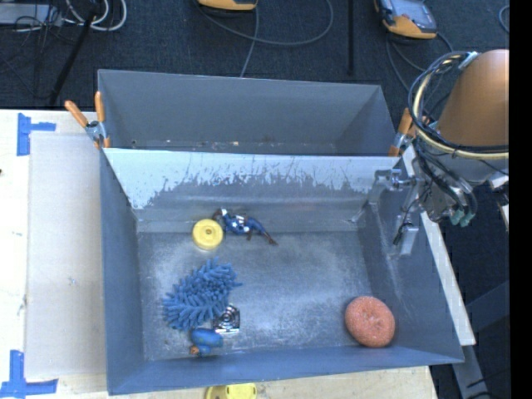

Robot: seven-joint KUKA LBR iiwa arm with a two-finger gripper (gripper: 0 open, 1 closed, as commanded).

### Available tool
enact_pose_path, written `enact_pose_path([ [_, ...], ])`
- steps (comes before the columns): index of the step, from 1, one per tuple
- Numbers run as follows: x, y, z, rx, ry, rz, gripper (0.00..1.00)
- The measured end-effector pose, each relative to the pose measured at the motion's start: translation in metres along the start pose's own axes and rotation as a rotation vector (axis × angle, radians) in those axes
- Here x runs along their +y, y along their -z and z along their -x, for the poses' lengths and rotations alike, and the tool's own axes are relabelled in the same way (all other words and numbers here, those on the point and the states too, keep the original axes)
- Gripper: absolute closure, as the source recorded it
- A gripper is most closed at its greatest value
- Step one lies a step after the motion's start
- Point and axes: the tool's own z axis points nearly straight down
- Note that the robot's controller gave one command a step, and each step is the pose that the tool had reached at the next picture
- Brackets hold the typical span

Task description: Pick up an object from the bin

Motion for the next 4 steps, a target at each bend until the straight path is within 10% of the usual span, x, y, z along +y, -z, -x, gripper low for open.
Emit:
enact_pose_path([
  [2,-0.025,-0.091,-0.063,-0.001,0.257,0.0,0.0],
  [3,-0.024,-0.111,-0.06,0.002,0.381,0.001,0.0],
  [4,0.004,-0.146,-0.09,-0.002,0.382,0.0,0.0],
])
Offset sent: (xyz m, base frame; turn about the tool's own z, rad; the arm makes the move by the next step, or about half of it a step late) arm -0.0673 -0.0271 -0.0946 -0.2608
